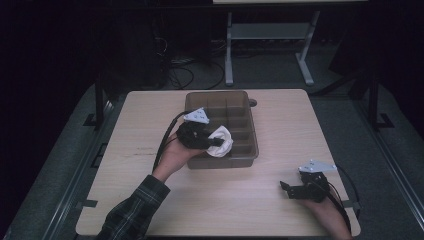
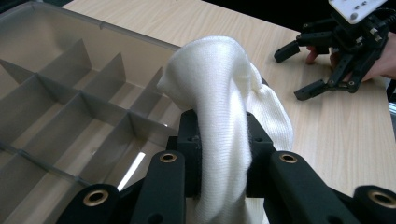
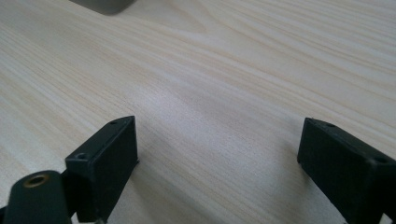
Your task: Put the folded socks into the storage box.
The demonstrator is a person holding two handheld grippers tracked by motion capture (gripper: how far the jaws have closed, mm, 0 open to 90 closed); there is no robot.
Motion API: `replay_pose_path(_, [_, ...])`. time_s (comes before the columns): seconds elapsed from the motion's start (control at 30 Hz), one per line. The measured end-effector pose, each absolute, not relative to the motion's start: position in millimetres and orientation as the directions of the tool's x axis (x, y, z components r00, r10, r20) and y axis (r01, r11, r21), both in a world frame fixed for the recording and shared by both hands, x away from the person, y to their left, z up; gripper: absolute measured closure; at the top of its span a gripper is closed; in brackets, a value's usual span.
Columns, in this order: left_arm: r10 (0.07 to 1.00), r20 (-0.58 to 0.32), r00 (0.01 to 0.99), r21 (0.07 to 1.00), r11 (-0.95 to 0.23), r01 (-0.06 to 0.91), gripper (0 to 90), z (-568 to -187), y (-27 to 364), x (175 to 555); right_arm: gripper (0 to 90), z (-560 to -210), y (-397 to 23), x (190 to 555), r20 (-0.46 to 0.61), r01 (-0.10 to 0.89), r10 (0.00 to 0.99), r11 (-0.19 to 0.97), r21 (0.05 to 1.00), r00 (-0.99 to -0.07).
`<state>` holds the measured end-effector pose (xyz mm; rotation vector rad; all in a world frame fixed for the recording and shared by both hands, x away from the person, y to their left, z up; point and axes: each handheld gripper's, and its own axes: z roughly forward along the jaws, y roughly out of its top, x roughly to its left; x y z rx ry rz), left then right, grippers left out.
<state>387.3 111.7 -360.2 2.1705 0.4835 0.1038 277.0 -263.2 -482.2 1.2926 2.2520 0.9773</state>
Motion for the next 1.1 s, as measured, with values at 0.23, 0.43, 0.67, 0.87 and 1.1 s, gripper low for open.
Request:
replay_pose_path(0.23, [0.394,-0.116,0.912,0.777,-0.536,0.330,74.4,-369,106,403,11.7,-482,-263,277,0.026,0.605,0.858,0.340,0.720,-0.514])
replay_pose_path(0.43, [0.417,-0.111,0.902,0.755,-0.555,0.349,74.4,-376,100,418,11.7,-482,-263,277,0.026,0.605,0.858,0.341,0.720,-0.514])
replay_pose_path(0.67, [0.456,-0.120,0.882,0.723,-0.568,0.392,74.3,-389,95,434,11.7,-482,-263,277,0.026,0.605,0.858,0.341,0.720,-0.514])
replay_pose_path(0.87, [0.482,-0.119,0.868,0.667,-0.609,0.429,74.3,-399,92,445,11.6,-482,-263,277,0.025,0.604,0.858,0.341,0.720,-0.514])
replay_pose_path(1.1, [0.506,-0.106,0.856,0.604,-0.651,0.460,74.3,-406,82,449,11.6,-482,-263,277,0.025,0.604,0.857,0.341,0.720,-0.514])
